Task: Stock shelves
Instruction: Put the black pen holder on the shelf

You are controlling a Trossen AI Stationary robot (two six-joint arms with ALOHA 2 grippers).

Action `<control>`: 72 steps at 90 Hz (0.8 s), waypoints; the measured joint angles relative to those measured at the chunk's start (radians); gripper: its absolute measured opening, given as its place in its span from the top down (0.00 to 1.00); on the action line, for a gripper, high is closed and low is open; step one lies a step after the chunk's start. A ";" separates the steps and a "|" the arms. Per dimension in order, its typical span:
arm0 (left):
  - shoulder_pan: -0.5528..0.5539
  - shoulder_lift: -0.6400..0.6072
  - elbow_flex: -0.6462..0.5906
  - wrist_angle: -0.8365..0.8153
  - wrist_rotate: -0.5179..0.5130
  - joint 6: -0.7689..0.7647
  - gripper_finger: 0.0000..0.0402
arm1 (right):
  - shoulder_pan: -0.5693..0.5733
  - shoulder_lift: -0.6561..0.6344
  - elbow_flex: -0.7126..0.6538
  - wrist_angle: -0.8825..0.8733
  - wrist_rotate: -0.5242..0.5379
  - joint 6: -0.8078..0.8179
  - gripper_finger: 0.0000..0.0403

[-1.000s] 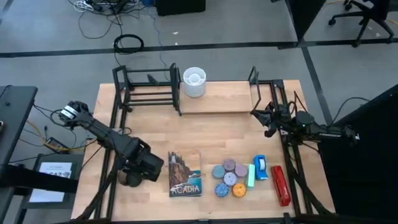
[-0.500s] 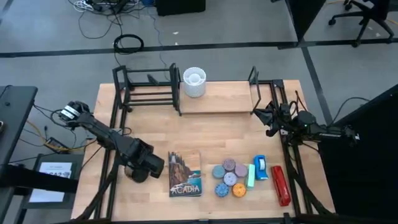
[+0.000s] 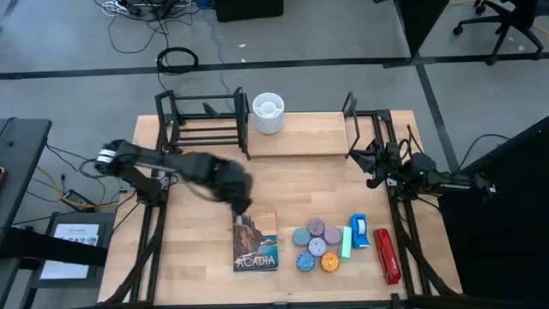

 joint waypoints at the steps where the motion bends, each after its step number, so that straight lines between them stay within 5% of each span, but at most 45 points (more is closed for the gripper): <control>1: 0.008 0.015 0.011 0.009 -0.001 0.023 1.00 | 0.000 0.000 0.000 0.000 0.000 0.000 0.98; 16: 0.094 0.239 0.173 0.097 -0.005 0.297 1.00 | 0.000 0.000 0.000 0.000 0.000 -0.026 0.98; 38: 0.140 0.494 0.421 0.152 -0.014 0.488 0.99 | 0.000 0.000 0.000 -0.008 0.000 -0.035 0.98; 72: 0.138 0.566 0.530 0.156 0.017 0.578 0.84 | 0.000 0.000 0.000 -0.023 0.000 -0.025 0.98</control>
